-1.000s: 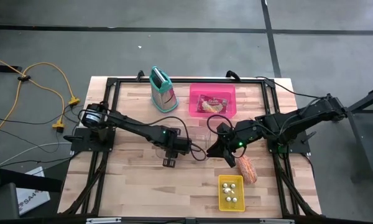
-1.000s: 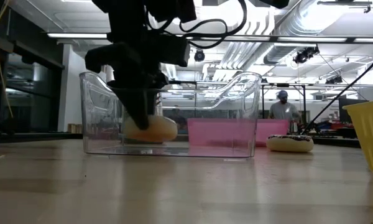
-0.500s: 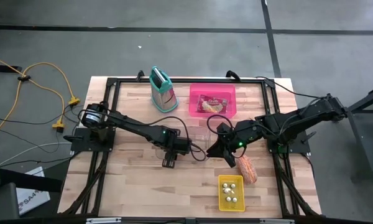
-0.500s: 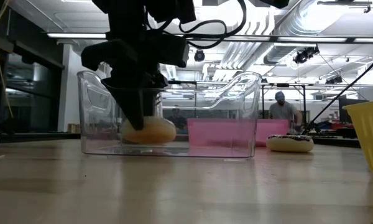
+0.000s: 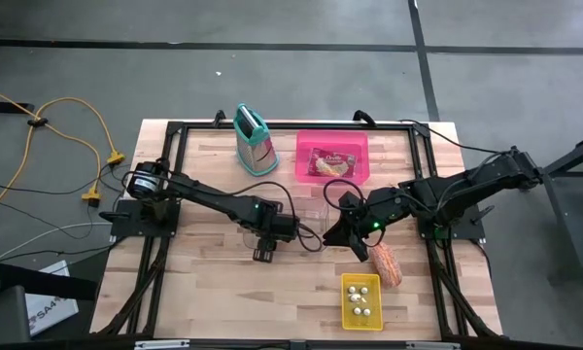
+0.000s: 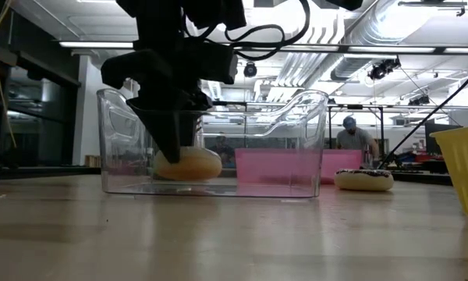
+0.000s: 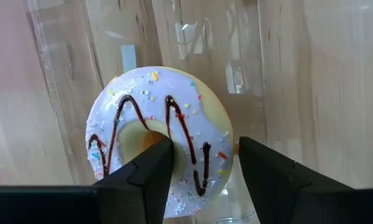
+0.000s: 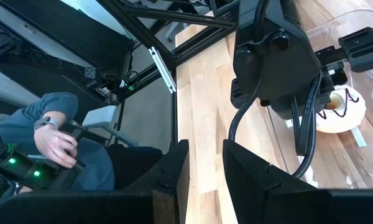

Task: Pick & Place Food Item
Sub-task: Put the pink donut into the transparent bin

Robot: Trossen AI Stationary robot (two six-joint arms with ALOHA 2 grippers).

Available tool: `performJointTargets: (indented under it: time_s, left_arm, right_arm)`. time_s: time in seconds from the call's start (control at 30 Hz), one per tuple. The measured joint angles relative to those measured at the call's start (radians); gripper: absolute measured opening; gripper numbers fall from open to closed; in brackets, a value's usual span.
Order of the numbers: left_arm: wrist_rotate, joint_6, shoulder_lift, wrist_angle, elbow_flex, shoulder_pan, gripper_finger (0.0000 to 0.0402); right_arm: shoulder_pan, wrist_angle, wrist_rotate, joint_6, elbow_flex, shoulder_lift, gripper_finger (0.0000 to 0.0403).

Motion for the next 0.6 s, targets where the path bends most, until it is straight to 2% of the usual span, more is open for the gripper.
performJointTargets:
  time_s: [0.17, 0.4, 0.6]
  left_arm:
    - [0.006, 0.032, 0.000, 0.000, 0.000, 0.007, 0.0176]
    - [0.068, 0.064, -0.002, 0.000, 0.000, 0.045, 0.0176]
    - [0.069, 0.121, -0.039, 0.000, 0.000, 0.066, 0.0176]
  right_arm:
    - [0.000, 0.000, 0.000, 0.000, 0.000, 0.000, 0.0086]
    - [0.000, 0.000, 0.000, 0.000, 0.000, 0.000, 0.0086]
    - [0.000, 0.000, 0.000, 0.000, 0.000, 0.000, 0.0086]
